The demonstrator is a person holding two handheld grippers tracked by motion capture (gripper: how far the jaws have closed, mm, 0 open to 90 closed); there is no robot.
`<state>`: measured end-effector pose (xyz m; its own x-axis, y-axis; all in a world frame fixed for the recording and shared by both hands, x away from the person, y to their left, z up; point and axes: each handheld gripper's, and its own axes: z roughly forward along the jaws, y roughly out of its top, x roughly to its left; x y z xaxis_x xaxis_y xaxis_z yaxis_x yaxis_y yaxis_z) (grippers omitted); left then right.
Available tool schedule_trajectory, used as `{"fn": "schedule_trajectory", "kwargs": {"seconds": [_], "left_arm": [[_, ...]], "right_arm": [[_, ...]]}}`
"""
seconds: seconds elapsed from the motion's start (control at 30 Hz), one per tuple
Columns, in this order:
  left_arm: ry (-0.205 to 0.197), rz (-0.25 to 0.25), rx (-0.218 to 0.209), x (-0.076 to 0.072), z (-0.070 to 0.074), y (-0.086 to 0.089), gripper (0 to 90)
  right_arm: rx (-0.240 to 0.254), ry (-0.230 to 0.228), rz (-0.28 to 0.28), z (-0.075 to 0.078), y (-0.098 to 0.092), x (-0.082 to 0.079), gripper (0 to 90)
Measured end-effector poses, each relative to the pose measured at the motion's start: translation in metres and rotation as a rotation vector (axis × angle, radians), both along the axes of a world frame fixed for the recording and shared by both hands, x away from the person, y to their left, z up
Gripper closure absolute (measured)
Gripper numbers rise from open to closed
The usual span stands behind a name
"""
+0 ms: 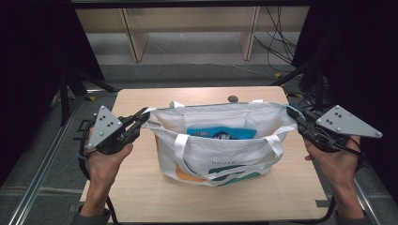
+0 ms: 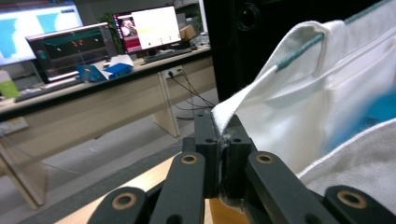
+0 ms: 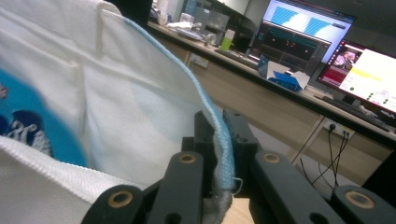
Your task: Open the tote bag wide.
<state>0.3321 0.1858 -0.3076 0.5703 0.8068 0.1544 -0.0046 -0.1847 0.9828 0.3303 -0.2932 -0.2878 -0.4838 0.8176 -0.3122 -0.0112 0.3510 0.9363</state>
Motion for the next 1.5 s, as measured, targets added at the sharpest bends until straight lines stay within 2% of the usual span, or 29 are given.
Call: {"fn": "schedule_trajectory", "kwargs": {"seconds": [0.1, 0.2, 0.3, 0.37, 0.43, 0.47, 0.5, 0.57, 0.7, 0.77, 0.9, 0.93, 0.97, 1.0, 1.13, 1.17, 1.23, 1.43, 1.47, 1.5], "left_arm": [[0.025, -0.001, 0.026, 0.002, -0.008, -0.002, 87.2], [0.054, 0.004, 0.023, 0.007, -0.017, -0.001, 87.1], [0.077, 0.002, 0.028, 0.011, -0.024, -0.001, 87.1], [0.087, 0.001, 0.022, 0.013, -0.027, -0.001, 87.0], [0.092, 0.005, 0.032, 0.014, -0.029, -0.001, 86.9], [0.092, 0.006, 0.039, 0.014, -0.031, -0.002, 86.9], [0.096, 0.007, 0.05, 0.014, -0.032, -0.002, 86.9], [0.101, 0.009, 0.053, 0.015, -0.037, -0.002, 86.8], [0.122, 0.008, 0.075, 0.018, -0.049, -0.001, 86.5], [0.144, 0.014, 0.08, 0.021, -0.054, 0.0, 86.3], [0.173, 0.015, 0.088, 0.028, -0.064, 0.002, 86.2], [0.185, 0.021, 0.089, 0.028, -0.067, 0.003, 86.2], [0.187, 0.008, 0.093, 0.029, -0.07, 0.003, 86.2], [0.194, 0.003, 0.1, 0.03, -0.072, 0.002, 86.1], [0.221, -0.002, 0.111, 0.032, -0.083, 0.004, 86.0], [0.228, -0.001, 0.117, 0.033, -0.086, 0.003, 85.9], [0.226, -0.011, 0.141, 0.035, -0.091, 0.004, 85.8], [0.28, -0.025, 0.175, 0.038, -0.115, 0.0, 85.6], [0.282, -0.036, 0.177, 0.039, -0.12, -0.001, 85.7], [0.3, -0.04, 0.166, 0.039, -0.125, -0.002, 85.7]], "right_arm": [[-0.013, 0.012, 0.008, -0.005, 0.0, 0.007, 85.3], [0.013, 0.026, 0.004, -0.015, 0.0, 0.012, 85.2], [0.013, 0.038, 0.012, -0.024, 0.001, 0.013, 85.2], [0.013, 0.027, 0.004, -0.028, 0.0, 0.014, 85.1], [0.033, 0.029, -0.007, -0.033, 0.001, 0.013, 85.1], [0.018, 0.022, -0.001, -0.034, 0.0, 0.014, 85.1], [0.022, 0.027, -0.019, -0.037, 0.002, 0.015, 85.1], [-0.001, 0.045, -0.023, -0.041, 0.003, 0.017, 85.1], [-0.01, 0.077, -0.024, -0.051, 0.003, 0.022, 85.1], [-0.008, 0.096, -0.029, -0.058, 0.005, 0.025, 85.0], [-0.041, 0.114, -0.02, -0.068, 0.007, 0.032, 85.0], [-0.03, 0.135, -0.02, -0.07, 0.007, 0.032, 85.0], [-0.05, 0.119, -0.015, -0.071, 0.007, 0.033, 84.9], [-0.035, 0.145, -0.018, -0.073, 0.007, 0.032, 85.0], [-0.055, 0.142, -0.015, -0.079, 0.007, 0.033, 84.9], [-0.048, 0.167, -0.012, -0.081, 0.008, 0.032, 84.8], [-0.064, 0.167, -0.009, -0.085, 0.008, 0.033, 84.8], [-0.068, 0.237, 0.006, -0.103, 0.009, 0.036, 84.8], [-0.076, 0.227, 0.004, -0.106, 0.009, 0.037, 84.8], [-0.074, 0.254, 0.005, -0.108, 0.009, 0.036, 84.8]]}}
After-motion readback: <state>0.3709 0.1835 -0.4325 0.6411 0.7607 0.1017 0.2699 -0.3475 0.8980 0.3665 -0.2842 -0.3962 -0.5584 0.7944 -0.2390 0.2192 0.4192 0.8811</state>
